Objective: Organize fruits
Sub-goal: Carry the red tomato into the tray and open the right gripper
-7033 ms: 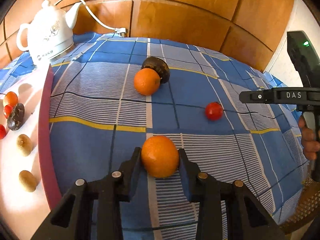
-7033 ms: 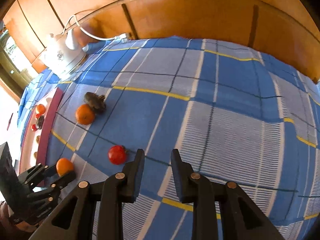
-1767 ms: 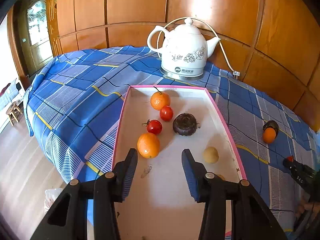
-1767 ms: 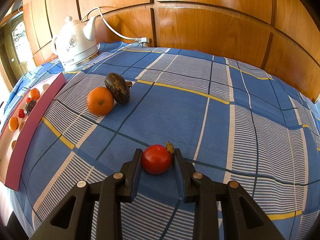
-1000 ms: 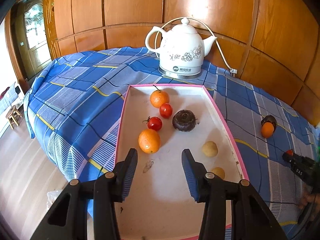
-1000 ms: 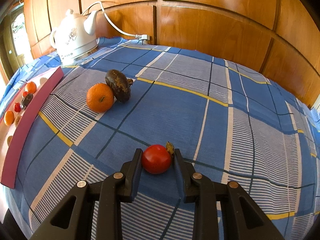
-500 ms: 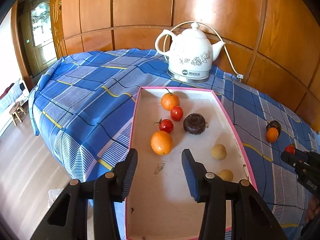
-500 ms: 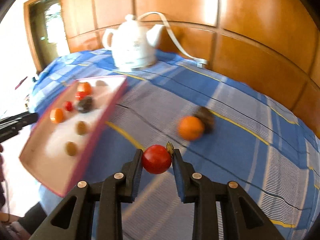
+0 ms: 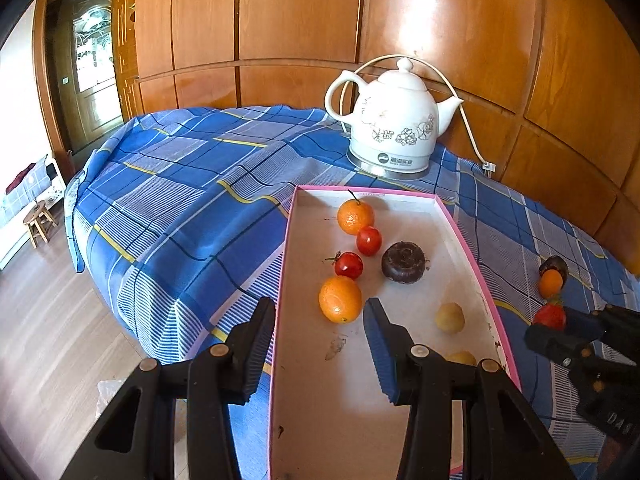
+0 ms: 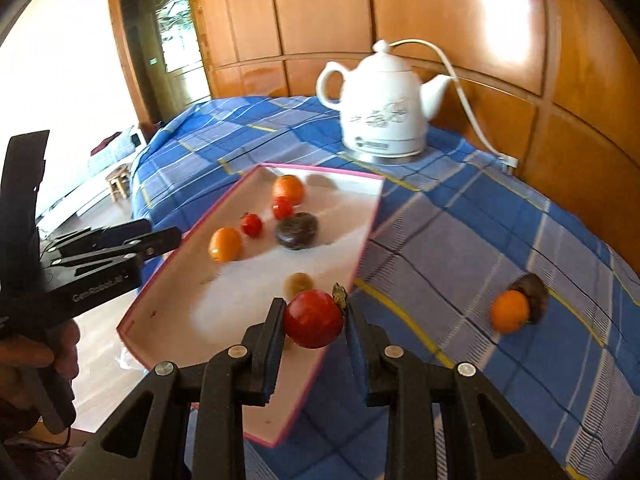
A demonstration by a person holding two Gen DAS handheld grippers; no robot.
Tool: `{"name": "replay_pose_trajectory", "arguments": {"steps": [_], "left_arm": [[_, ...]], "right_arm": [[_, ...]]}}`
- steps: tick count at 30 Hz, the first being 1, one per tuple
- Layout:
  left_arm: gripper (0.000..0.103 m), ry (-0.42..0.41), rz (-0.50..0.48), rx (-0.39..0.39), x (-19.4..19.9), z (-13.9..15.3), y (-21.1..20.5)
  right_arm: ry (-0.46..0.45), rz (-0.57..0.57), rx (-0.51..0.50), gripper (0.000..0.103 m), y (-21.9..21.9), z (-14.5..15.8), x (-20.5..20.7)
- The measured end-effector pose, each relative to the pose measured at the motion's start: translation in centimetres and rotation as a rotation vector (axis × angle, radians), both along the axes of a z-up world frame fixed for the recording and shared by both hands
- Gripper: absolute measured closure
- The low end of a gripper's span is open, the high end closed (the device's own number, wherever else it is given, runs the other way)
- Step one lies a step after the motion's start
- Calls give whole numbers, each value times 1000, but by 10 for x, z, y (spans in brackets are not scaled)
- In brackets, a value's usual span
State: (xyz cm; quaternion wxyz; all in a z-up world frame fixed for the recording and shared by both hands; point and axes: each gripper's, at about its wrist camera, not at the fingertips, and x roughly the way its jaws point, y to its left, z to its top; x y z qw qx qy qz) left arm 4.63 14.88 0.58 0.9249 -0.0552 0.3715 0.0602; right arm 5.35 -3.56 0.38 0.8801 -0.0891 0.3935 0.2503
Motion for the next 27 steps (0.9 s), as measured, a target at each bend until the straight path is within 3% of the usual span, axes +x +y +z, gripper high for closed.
{"name": "replay_pose_trajectory", "arguments": {"steps": [14,27], "left_arm": [[56,9,33,-17,4,-5,13],[56,18,64,-38,8,-9,26]], "right_arm": [[-7,73,-31,74,43,-6,14],[62,73,-65,74,66,-26,46]]}}
